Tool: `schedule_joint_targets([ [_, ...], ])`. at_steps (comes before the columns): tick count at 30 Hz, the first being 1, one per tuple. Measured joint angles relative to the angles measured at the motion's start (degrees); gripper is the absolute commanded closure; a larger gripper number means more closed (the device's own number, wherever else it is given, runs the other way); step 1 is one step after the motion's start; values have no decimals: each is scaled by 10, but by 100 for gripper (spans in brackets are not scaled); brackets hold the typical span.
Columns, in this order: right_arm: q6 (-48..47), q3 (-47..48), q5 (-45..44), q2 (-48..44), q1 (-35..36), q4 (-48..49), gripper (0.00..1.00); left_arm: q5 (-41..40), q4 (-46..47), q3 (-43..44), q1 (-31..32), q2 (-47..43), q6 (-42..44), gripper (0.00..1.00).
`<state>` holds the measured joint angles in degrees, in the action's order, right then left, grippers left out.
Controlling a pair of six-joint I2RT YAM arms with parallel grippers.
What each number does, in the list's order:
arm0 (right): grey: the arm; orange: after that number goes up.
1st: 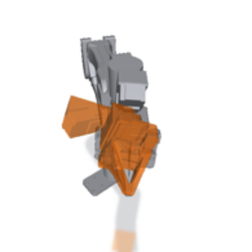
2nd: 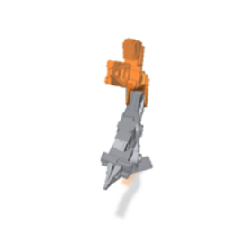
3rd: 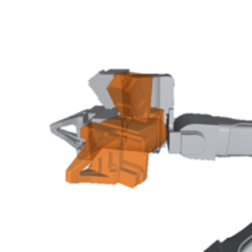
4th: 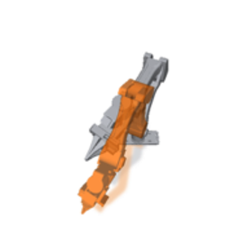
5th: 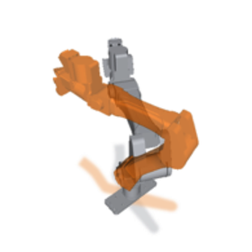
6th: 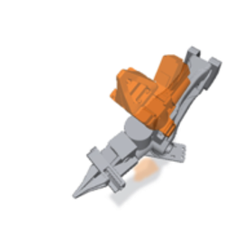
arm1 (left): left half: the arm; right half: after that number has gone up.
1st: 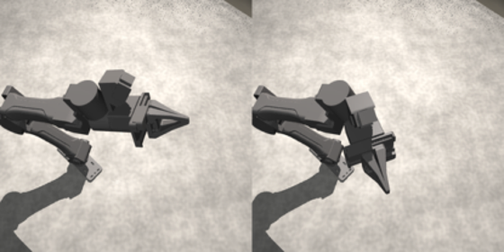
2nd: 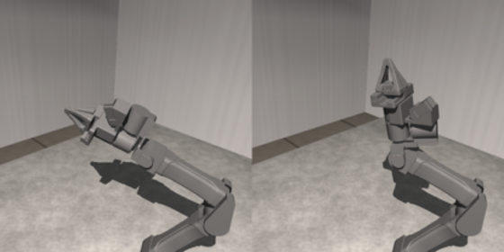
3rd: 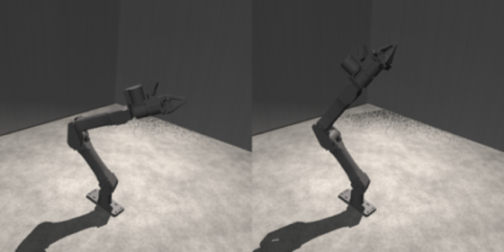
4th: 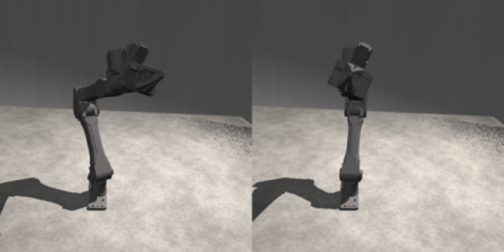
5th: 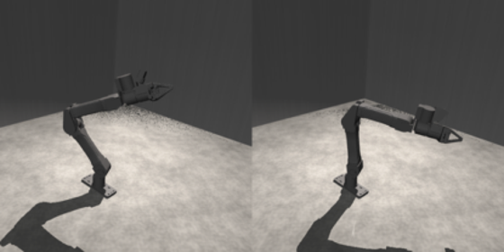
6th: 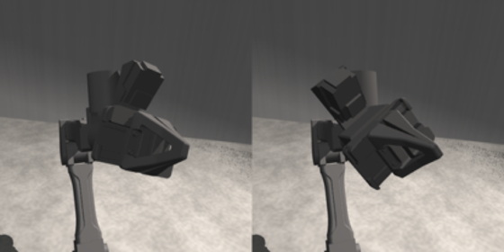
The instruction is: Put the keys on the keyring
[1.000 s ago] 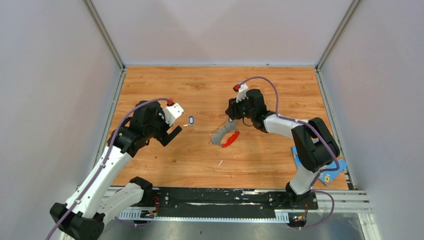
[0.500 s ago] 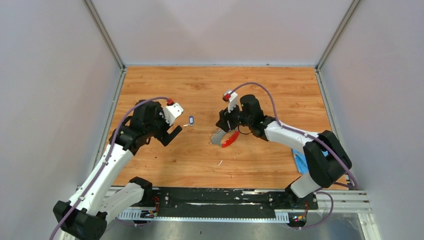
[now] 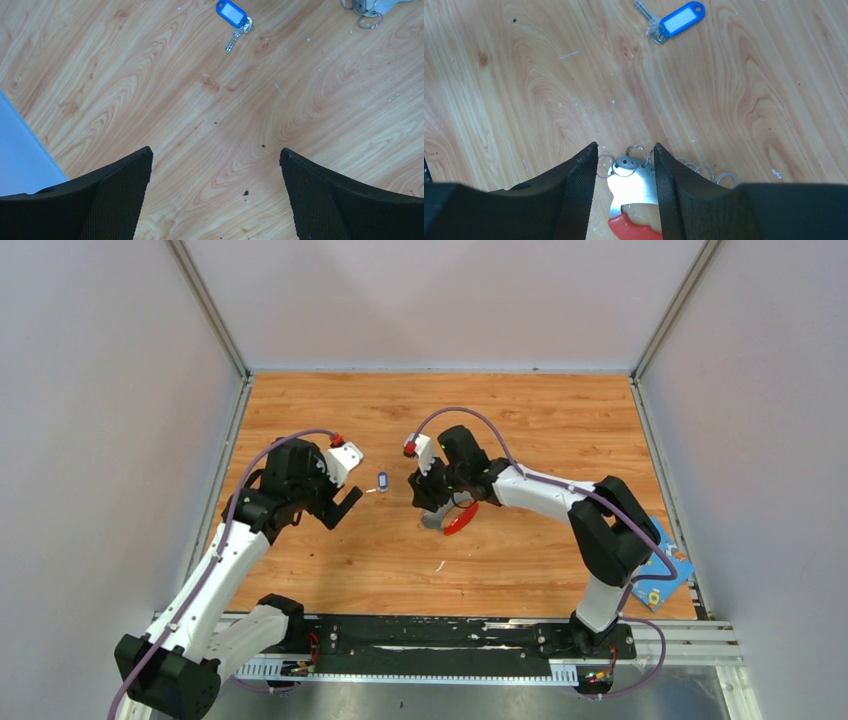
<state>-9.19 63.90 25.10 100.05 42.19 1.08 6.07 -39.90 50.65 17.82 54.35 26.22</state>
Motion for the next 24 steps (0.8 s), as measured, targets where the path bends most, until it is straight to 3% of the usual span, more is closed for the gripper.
schedule_joint_targets([
  [17, -26, -35, 25, 6, -1, -64, 62, 13, 8, 0, -5, -9, 2, 0],
  [24, -25, -21, 28, 41, 0, -61, 59, 13, 8, -6, -5, -10, 2, 0],
])
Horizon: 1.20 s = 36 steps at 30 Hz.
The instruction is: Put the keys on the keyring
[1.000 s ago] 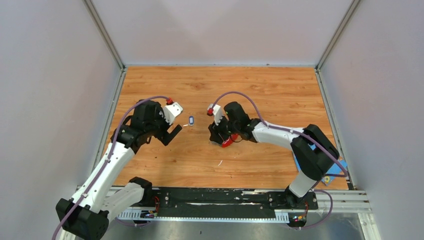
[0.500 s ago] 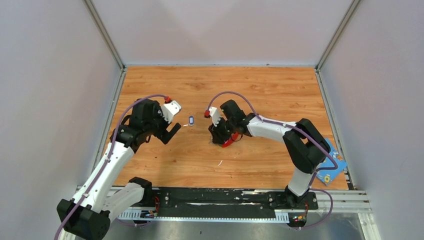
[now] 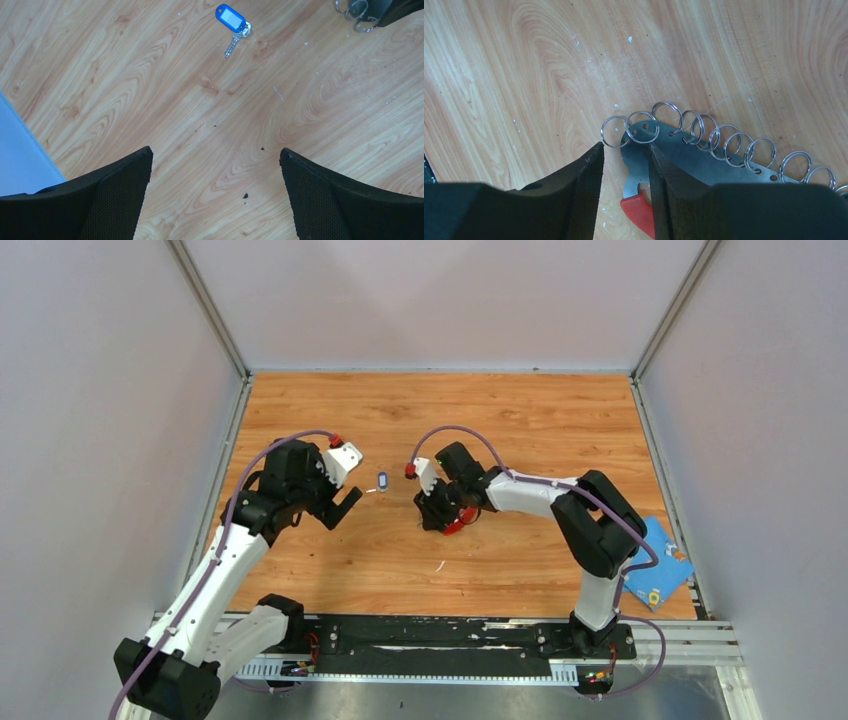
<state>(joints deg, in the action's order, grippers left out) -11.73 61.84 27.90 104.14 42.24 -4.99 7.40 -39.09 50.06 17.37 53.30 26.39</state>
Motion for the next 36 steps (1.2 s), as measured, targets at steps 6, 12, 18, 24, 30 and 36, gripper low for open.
schedule_joint_targets([
  [6, -1, -1, -40, 4, 20, 17, 62, 0, 0, 0, 0, -3, 0, 0],
  [12, -14, -16, -138, 1, 61, 56, 69, -1, 0, 0, 0, -6, 1, 0],
  [18, -15, -26, -182, 0, 71, 86, 86, -1, 0, 0, 0, -9, 2, 0],
  [24, -15, -26, -196, -1, 71, 101, 100, -2, 0, 0, 0, -10, 3, 0],
  [30, -13, -32, -183, -9, 71, 102, 100, -1, -9, 0, 0, -19, 18, 0],
  [36, 3, -61, -151, -54, 70, 118, 100, 14, -34, -2, 0, -68, 59, 1],
])
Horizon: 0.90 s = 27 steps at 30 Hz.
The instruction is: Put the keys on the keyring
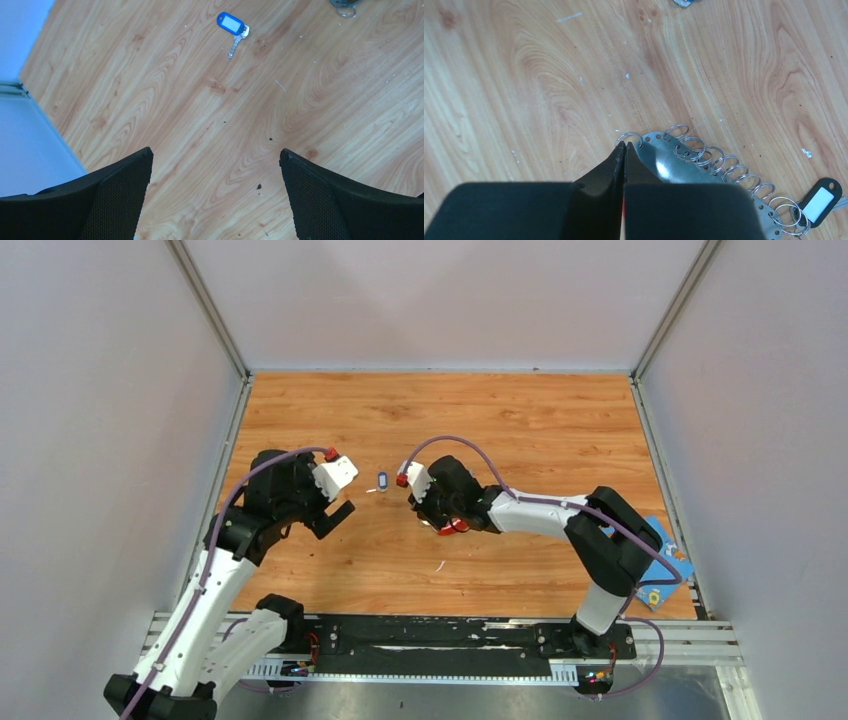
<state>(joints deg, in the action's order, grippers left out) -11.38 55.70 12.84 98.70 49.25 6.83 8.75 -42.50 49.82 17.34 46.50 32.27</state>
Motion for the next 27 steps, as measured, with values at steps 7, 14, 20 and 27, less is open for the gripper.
schedule_joint_targets([
  [7, 28, -15, 52, -33, -17, 23, 66, 26, -10, 0, 0, -30, 21, 1],
  [14, 26, -8, 42, -29, -9, 9, 59, 38, -13, 0, 0, -34, 16, 0],
  [20, 27, -8, -29, 8, 22, 10, 65, 37, -14, 0, 0, -39, 16, 0],
  [27, 28, -8, -72, 28, 29, 28, 69, 35, -14, 0, 0, -39, 16, 0],
])
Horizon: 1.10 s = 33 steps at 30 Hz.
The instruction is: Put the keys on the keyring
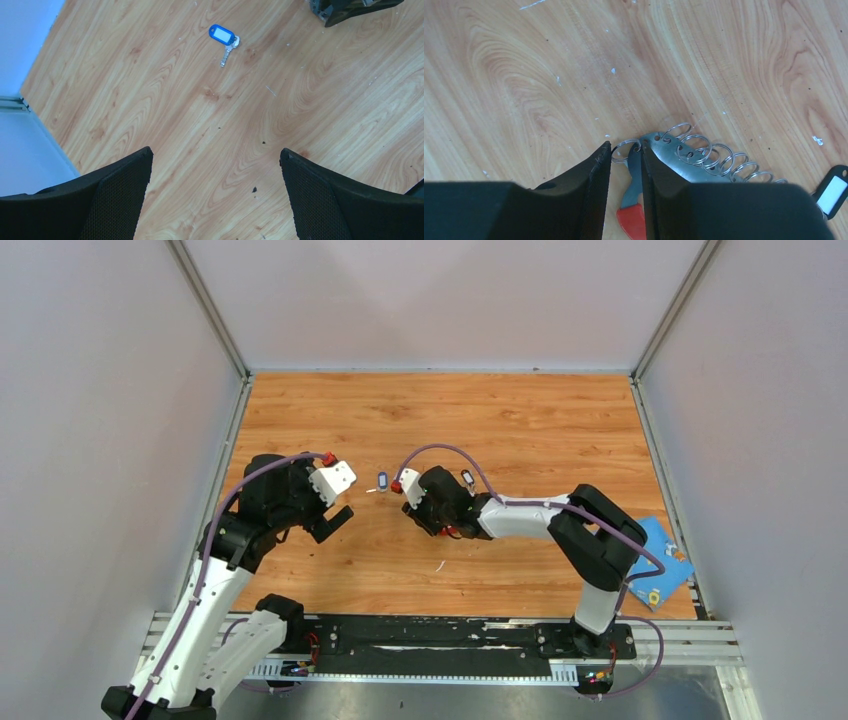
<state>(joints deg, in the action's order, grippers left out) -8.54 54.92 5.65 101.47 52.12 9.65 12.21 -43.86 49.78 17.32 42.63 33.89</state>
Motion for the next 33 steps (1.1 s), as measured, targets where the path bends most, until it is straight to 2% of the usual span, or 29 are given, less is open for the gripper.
schedule_joint_targets([
  [8, 2, 0, -12, 17, 0, 16, 68, -8, 0, 0, 0, -8, 1, 0],
  [11, 2, 0, -15, 19, 0, 19, 78, -9, 0, 0, 0, -13, 2, 0],
  [14, 4, 0, -24, 20, 0, 28, 98, -9, 0, 0, 0, -14, 2, 0],
  [15, 3, 0, -26, 20, 0, 29, 99, -9, -1, 0, 0, -14, 2, 0],
  [23, 8, -10, -22, 6, 1, 37, 100, -7, -5, 0, 0, -19, 4, 0],
  [33, 29, -47, 17, -94, 1, 46, 100, 39, -7, -35, 0, -71, 45, 1],
])
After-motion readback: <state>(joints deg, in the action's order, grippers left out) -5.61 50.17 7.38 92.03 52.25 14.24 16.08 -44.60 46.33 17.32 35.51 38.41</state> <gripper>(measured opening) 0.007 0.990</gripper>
